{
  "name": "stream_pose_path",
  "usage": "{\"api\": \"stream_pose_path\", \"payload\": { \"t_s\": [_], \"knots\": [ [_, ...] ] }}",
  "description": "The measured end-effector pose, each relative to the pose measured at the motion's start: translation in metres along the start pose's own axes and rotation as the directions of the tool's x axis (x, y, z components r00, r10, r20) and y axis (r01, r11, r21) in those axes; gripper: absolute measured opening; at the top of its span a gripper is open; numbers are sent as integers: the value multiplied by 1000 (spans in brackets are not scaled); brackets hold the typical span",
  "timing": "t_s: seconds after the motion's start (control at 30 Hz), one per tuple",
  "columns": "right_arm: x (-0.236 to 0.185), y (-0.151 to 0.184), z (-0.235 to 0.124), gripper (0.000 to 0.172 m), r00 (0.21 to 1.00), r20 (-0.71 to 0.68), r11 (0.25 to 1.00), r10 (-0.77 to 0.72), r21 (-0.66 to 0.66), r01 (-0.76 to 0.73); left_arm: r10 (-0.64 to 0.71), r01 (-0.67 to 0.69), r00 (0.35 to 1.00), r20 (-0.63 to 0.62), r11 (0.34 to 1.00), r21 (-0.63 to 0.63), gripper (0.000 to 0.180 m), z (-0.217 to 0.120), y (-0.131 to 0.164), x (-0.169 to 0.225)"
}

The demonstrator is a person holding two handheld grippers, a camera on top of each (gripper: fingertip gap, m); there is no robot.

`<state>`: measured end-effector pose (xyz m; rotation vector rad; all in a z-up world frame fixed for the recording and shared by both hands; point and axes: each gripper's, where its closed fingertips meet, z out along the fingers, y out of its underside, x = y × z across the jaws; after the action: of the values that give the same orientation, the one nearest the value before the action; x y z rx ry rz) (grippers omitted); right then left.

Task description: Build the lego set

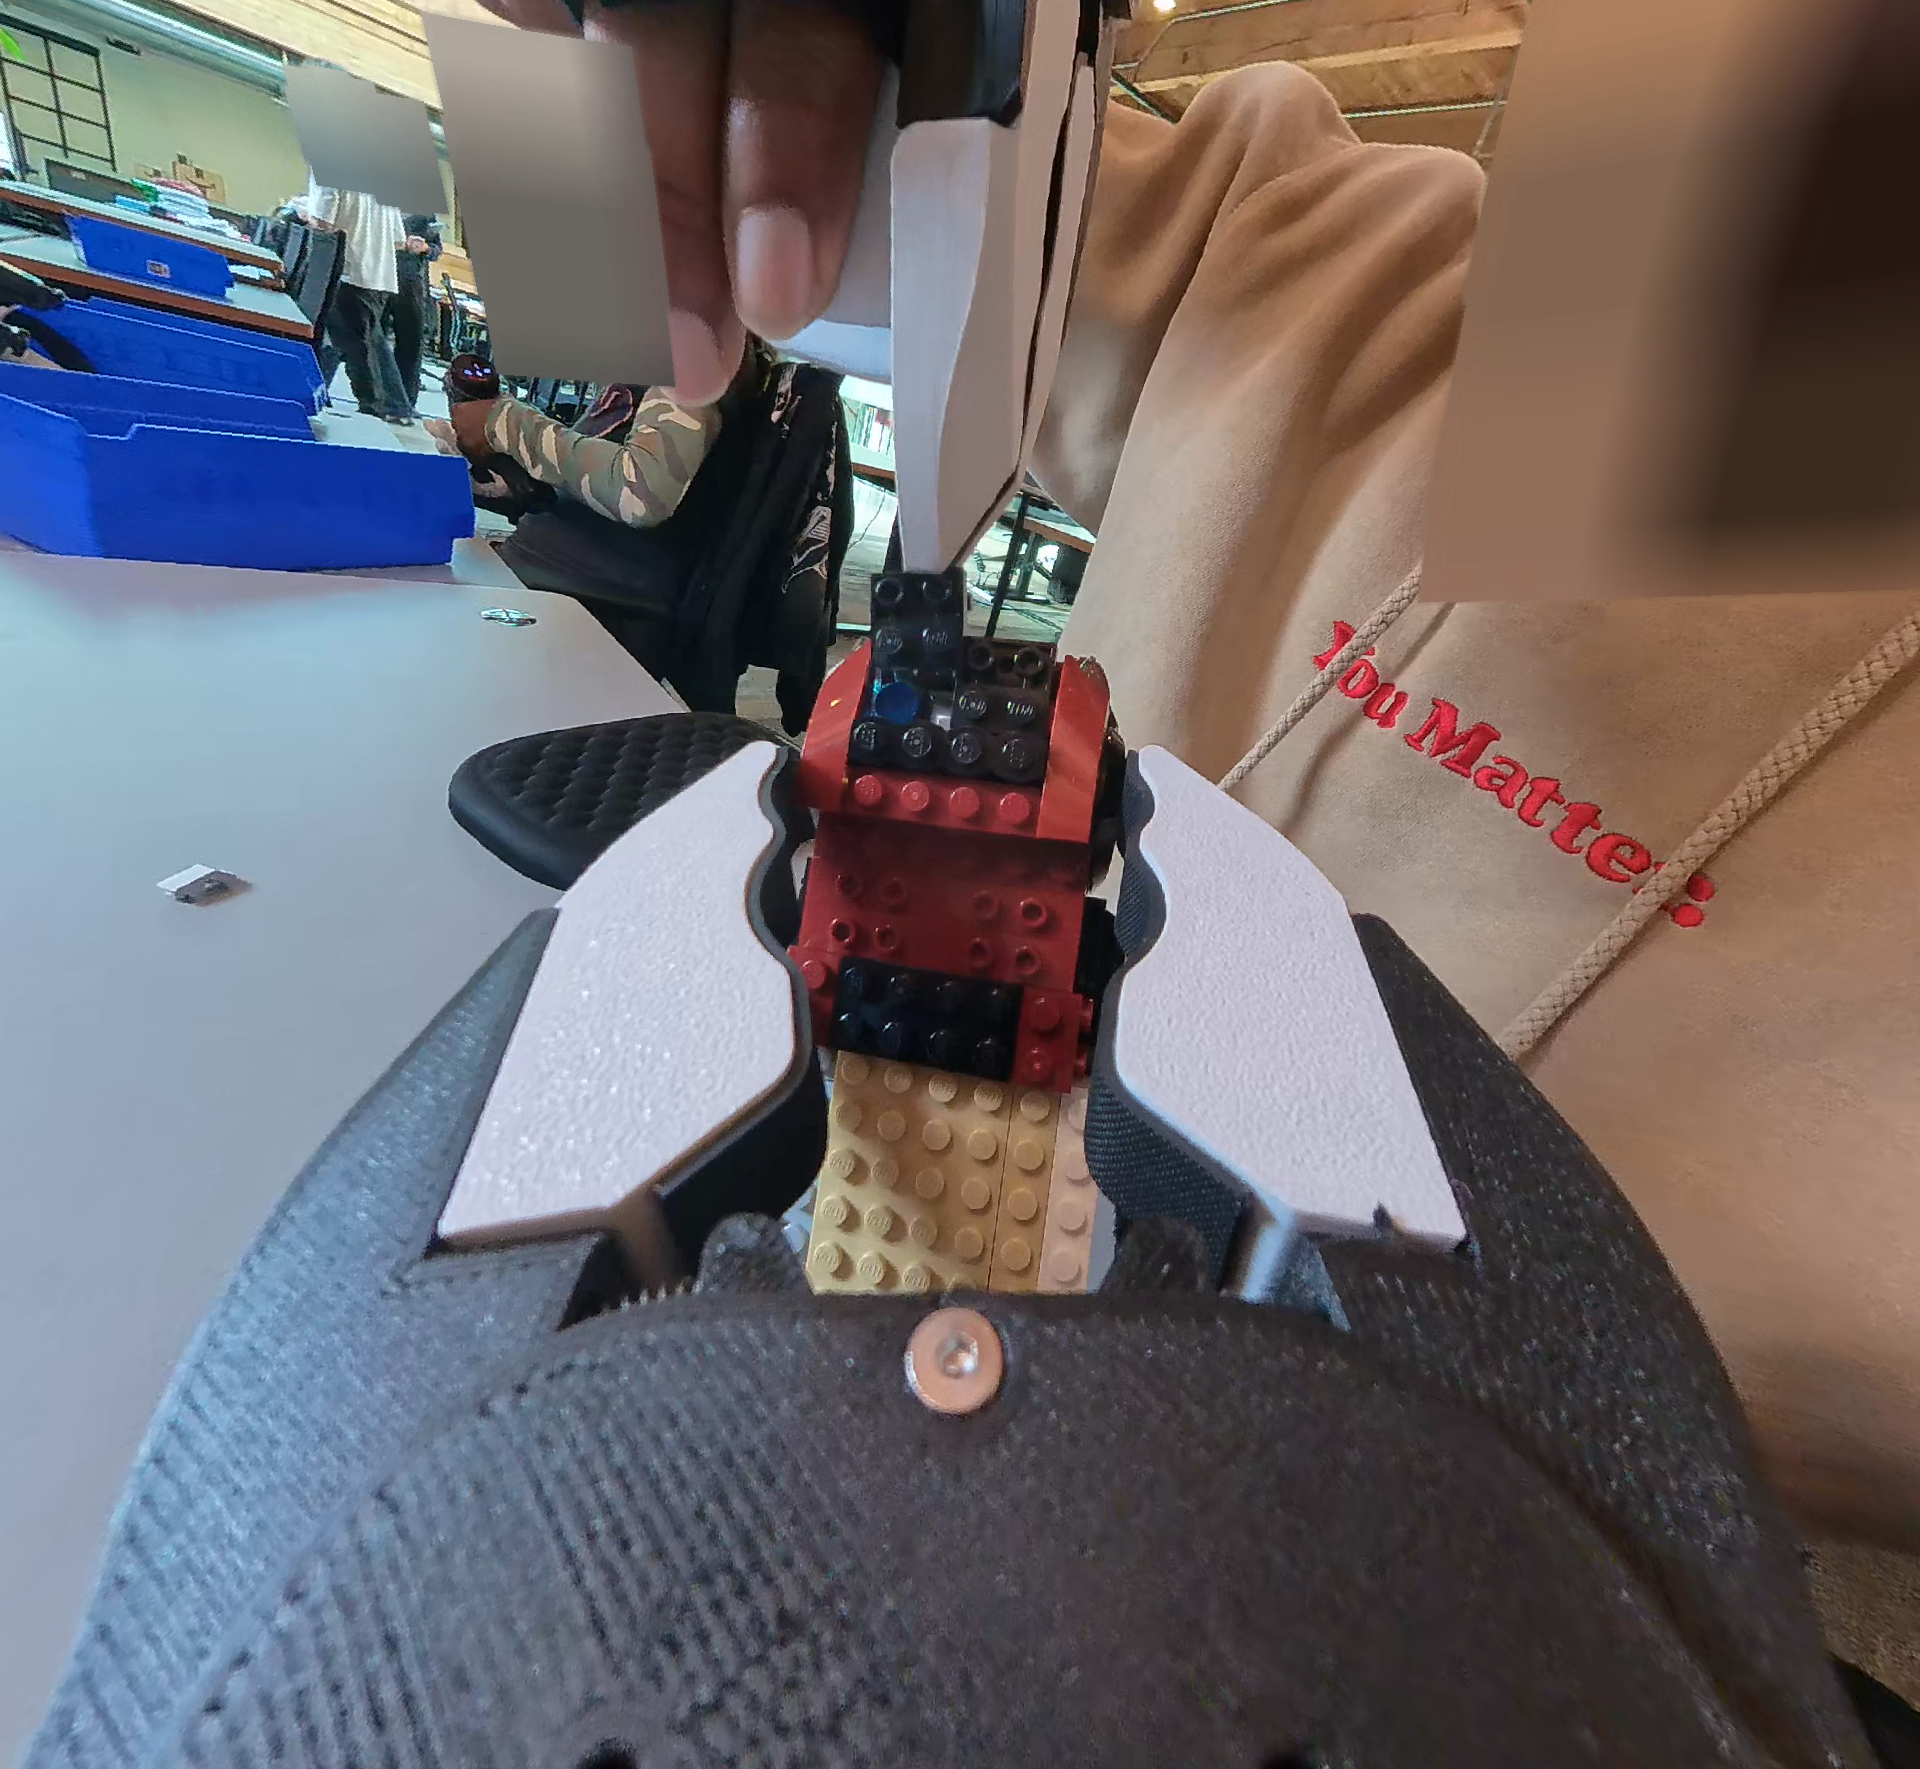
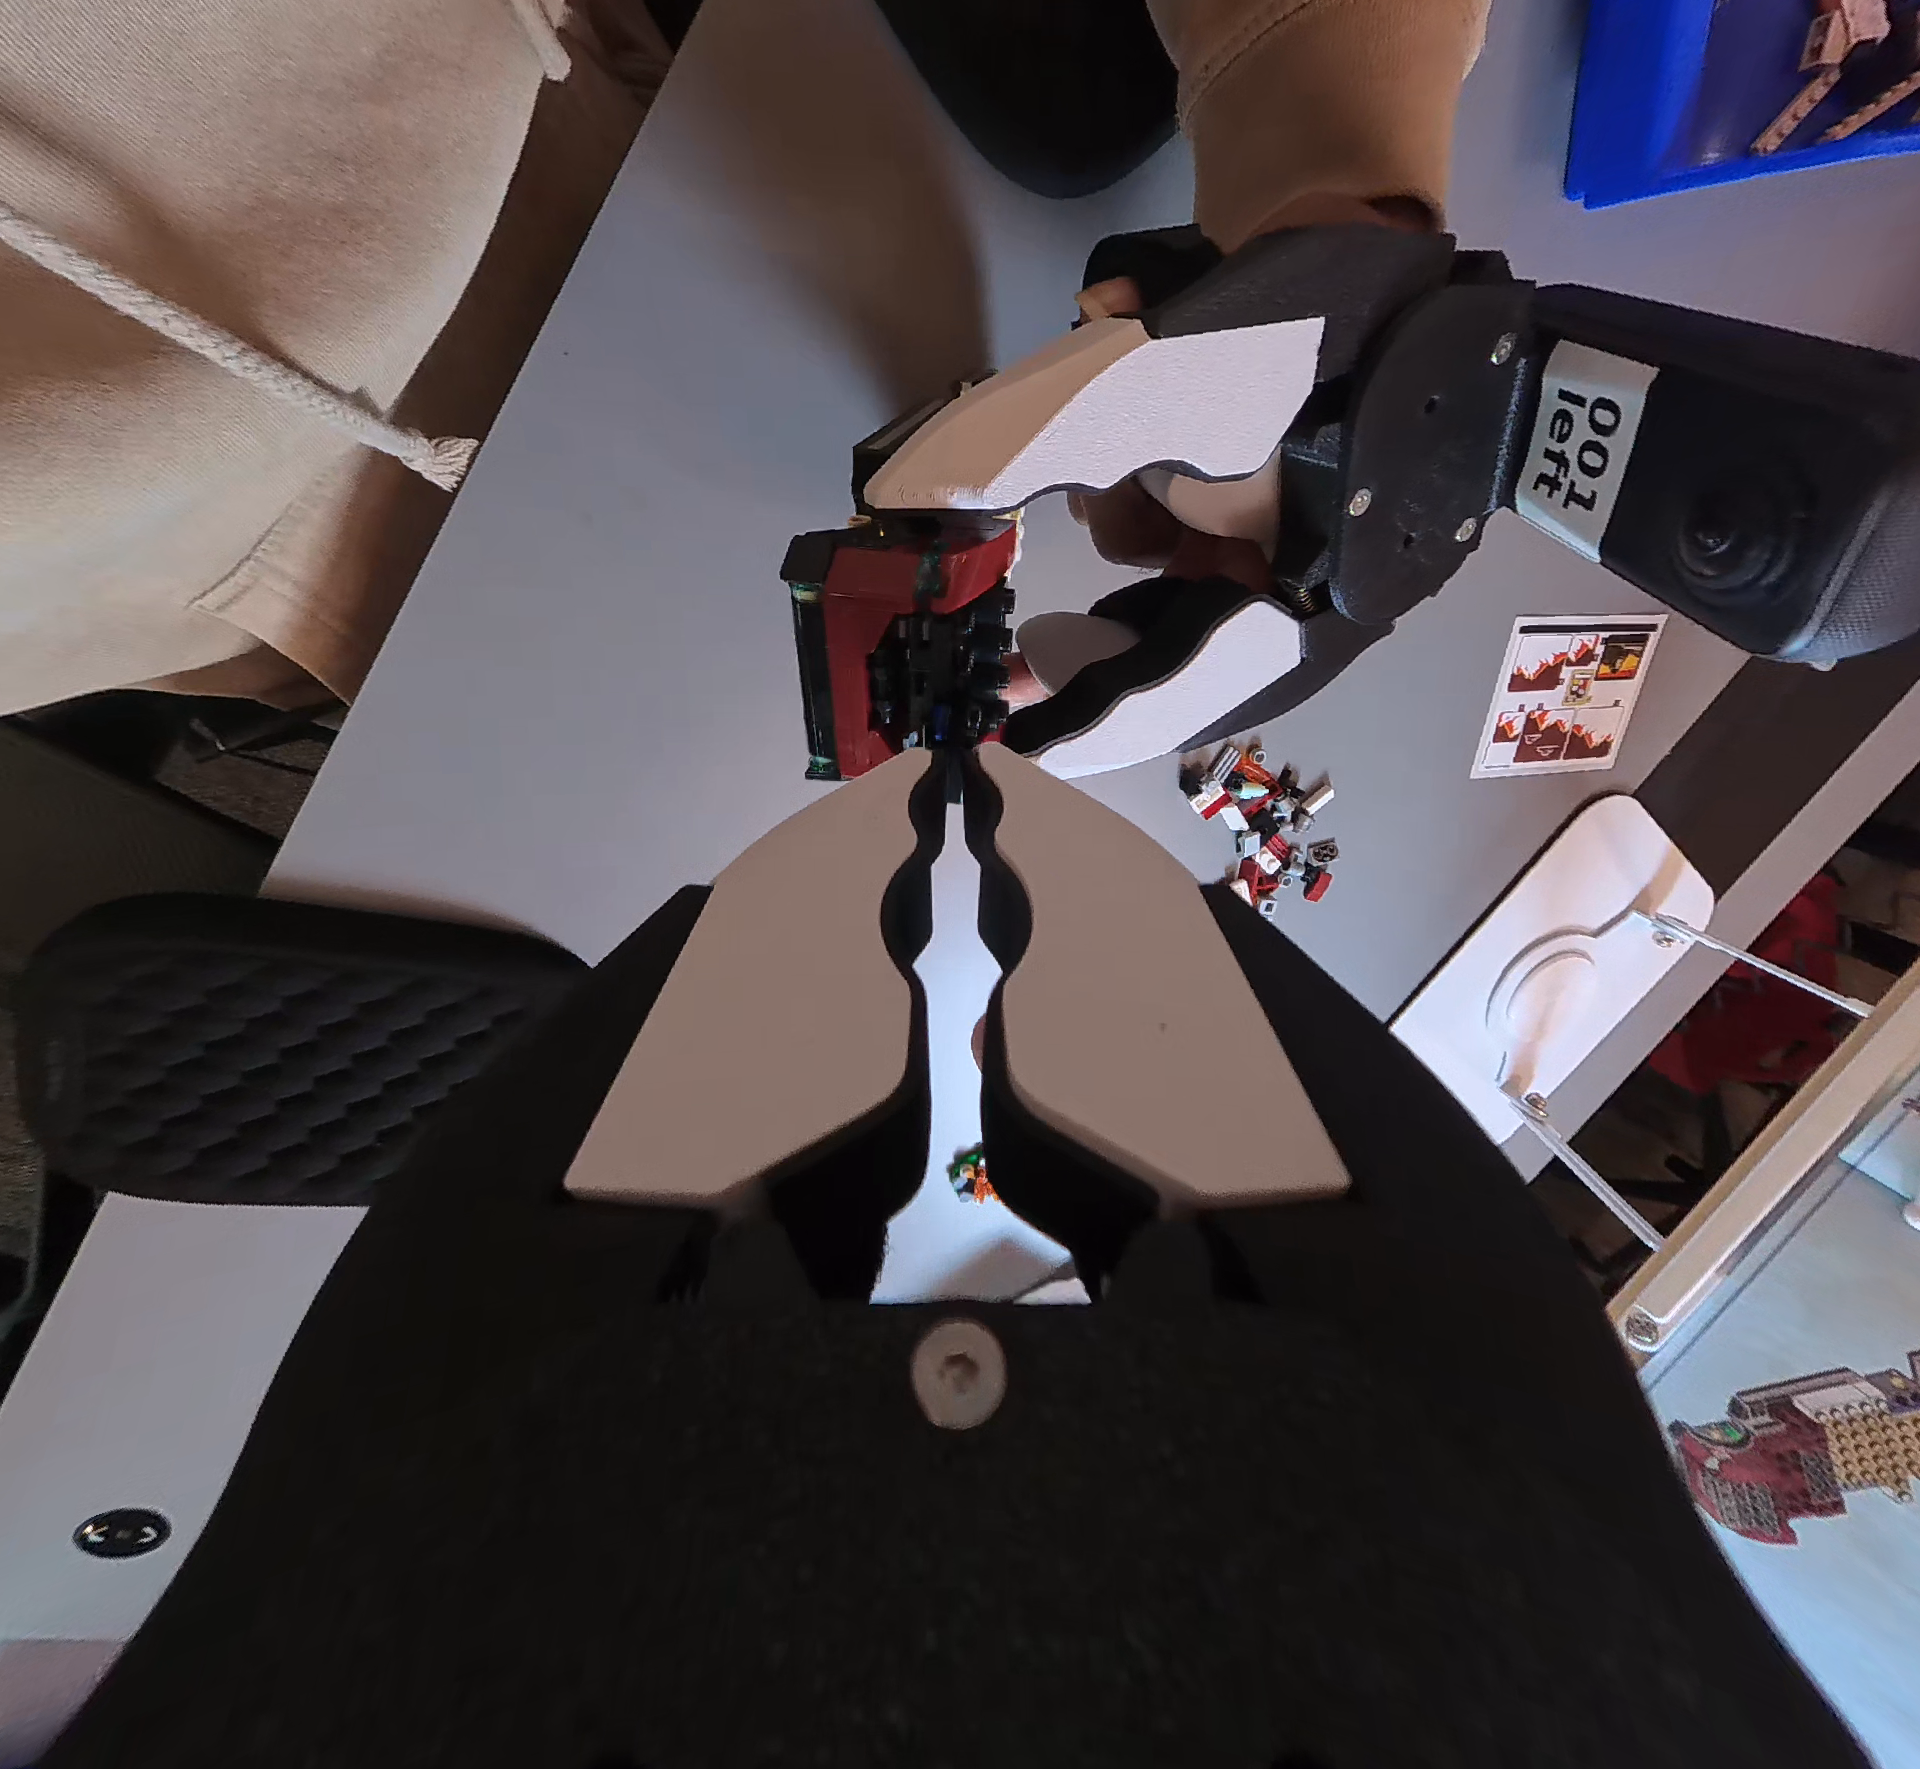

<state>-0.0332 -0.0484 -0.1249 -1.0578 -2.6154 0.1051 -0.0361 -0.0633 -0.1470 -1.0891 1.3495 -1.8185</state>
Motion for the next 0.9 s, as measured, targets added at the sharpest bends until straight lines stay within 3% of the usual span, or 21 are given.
{"api": "stream_pose_path", "payload": {
  "t_s": [0.9],
  "knots": [
    [1,3,-3,3,994,-105,1000,10,-3,-10,-7,7,1000,17,1000,26,60,-3,-3,-5]
  ]
}}
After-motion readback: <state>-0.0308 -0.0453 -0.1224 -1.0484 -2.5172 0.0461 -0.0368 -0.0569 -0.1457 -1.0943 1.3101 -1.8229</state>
